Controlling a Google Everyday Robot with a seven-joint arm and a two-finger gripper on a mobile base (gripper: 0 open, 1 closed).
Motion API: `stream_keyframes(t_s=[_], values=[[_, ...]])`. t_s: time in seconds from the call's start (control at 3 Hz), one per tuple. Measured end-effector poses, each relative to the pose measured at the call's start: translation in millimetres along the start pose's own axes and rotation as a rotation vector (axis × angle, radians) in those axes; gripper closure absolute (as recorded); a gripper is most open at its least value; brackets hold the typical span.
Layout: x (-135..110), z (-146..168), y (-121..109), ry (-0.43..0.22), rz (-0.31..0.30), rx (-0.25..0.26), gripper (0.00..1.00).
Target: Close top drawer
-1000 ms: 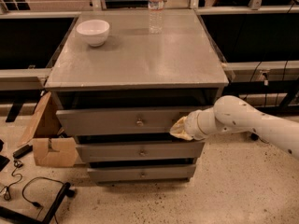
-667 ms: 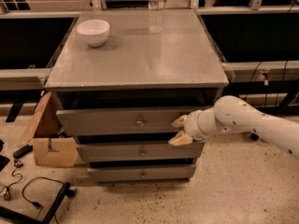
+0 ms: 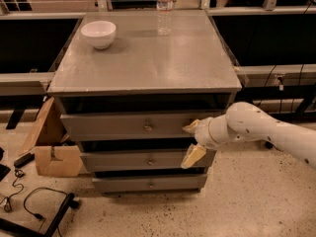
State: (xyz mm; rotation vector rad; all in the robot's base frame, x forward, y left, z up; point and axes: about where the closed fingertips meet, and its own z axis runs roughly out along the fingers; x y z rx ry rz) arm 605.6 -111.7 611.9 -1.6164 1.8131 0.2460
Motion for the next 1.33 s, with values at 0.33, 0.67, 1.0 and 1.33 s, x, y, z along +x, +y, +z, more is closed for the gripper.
stream_keyframes(t_s=[0.33,0.67,1.0,1.33], values=[[1,-6,12,0.011,-0.01,-0.01,0.27],[-13,-42,48,0.075,-0.094,-0.085,0.5],[-26,-96,103,0.196,-0.131,-0.205,0.73],[-47,-203,150,0.358,-0.076,-0.247,1.0]])
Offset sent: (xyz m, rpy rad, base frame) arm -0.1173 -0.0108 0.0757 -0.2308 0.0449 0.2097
